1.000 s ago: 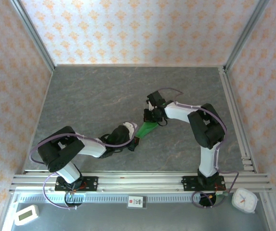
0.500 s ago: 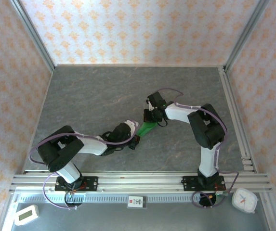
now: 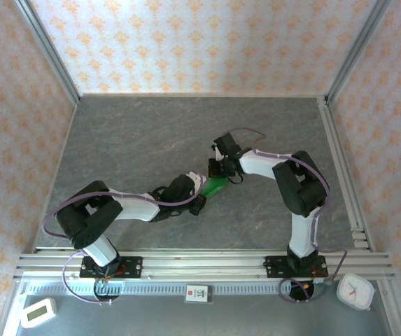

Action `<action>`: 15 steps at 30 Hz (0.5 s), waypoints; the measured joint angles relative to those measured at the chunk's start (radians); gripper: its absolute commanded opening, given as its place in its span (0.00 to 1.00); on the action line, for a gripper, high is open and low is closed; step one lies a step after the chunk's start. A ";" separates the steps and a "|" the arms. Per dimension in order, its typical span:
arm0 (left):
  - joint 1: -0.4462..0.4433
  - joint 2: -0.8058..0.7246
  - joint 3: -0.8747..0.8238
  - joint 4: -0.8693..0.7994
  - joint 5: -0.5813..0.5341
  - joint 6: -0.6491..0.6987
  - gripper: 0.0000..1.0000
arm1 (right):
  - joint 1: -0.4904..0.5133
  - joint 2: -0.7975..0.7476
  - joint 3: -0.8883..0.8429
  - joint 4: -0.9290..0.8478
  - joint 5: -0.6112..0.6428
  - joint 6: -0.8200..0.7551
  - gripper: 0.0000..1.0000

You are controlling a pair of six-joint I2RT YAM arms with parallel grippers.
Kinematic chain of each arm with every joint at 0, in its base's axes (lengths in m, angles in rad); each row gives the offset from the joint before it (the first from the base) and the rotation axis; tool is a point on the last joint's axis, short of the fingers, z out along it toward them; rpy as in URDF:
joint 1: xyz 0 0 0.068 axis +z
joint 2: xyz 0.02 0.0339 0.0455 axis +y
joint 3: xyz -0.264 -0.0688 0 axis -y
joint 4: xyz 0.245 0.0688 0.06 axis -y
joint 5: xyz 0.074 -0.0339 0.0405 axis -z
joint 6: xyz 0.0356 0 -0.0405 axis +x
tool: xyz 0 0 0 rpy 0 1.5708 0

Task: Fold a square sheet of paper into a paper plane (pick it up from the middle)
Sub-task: Fold the wing for the fifth time at the center of the table.

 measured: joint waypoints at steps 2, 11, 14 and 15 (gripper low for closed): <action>0.000 0.005 0.000 0.000 0.014 -0.003 0.00 | 0.000 0.000 0.018 -0.037 0.013 -0.002 0.01; 0.000 0.012 -0.023 0.027 0.072 -0.072 0.00 | -0.039 -0.169 -0.032 -0.089 0.074 0.041 0.04; 0.000 0.012 -0.024 0.035 0.087 -0.098 0.00 | -0.053 -0.269 -0.112 -0.055 0.087 0.071 0.04; 0.000 0.012 -0.024 0.035 0.092 -0.106 0.00 | -0.056 -0.296 -0.141 -0.045 0.090 0.081 0.04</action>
